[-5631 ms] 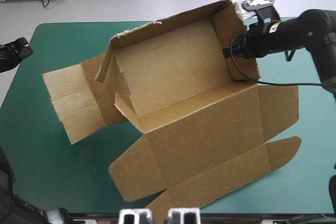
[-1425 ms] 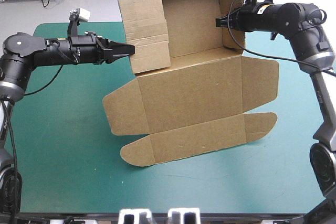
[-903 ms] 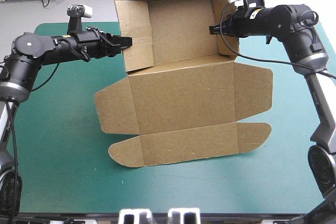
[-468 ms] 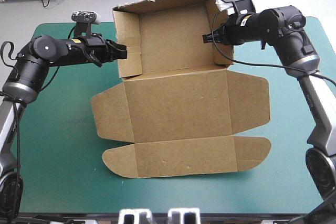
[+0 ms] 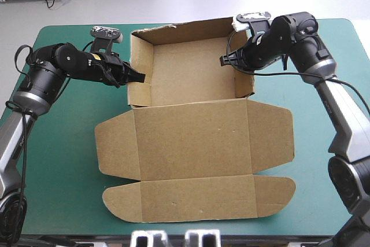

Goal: Fold the box

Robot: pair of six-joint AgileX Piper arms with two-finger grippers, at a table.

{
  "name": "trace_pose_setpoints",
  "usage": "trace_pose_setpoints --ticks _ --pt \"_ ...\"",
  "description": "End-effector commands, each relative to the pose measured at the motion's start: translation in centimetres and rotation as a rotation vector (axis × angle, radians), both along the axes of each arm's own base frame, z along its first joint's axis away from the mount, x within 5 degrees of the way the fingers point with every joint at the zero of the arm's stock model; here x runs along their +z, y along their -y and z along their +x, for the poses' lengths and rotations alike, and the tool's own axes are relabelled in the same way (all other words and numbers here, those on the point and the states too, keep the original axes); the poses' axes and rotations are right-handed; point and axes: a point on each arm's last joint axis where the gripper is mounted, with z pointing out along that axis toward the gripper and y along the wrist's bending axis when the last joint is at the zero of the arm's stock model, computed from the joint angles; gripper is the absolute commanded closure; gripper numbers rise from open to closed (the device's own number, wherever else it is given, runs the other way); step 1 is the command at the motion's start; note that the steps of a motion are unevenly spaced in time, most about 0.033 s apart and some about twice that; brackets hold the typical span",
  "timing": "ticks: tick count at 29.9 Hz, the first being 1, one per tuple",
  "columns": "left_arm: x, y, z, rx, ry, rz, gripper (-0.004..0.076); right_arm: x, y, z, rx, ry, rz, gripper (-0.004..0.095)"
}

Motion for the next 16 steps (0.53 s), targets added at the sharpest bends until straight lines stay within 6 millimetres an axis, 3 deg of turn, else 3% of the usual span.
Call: trace_pose_setpoints --ticks 1,6,16 --pt "1.7 0.2 0.1 0.036 0.090 -0.012 0.0734 -0.9 -0.6 -0.5 0.037 -0.059 0.026 0.0931" --pt "-0.8 0.3 2.1 0.144 -0.004 -0.022 0.0734 -5.3 -1.6 1.2 0.007 -0.120 0.070 0.0931" --pt "-7.2 0.0 5.3 0.158 -0.187 0.156 0.0734 -10.5 -2.4 3.3 -0.039 -0.109 0.116 0.0932"
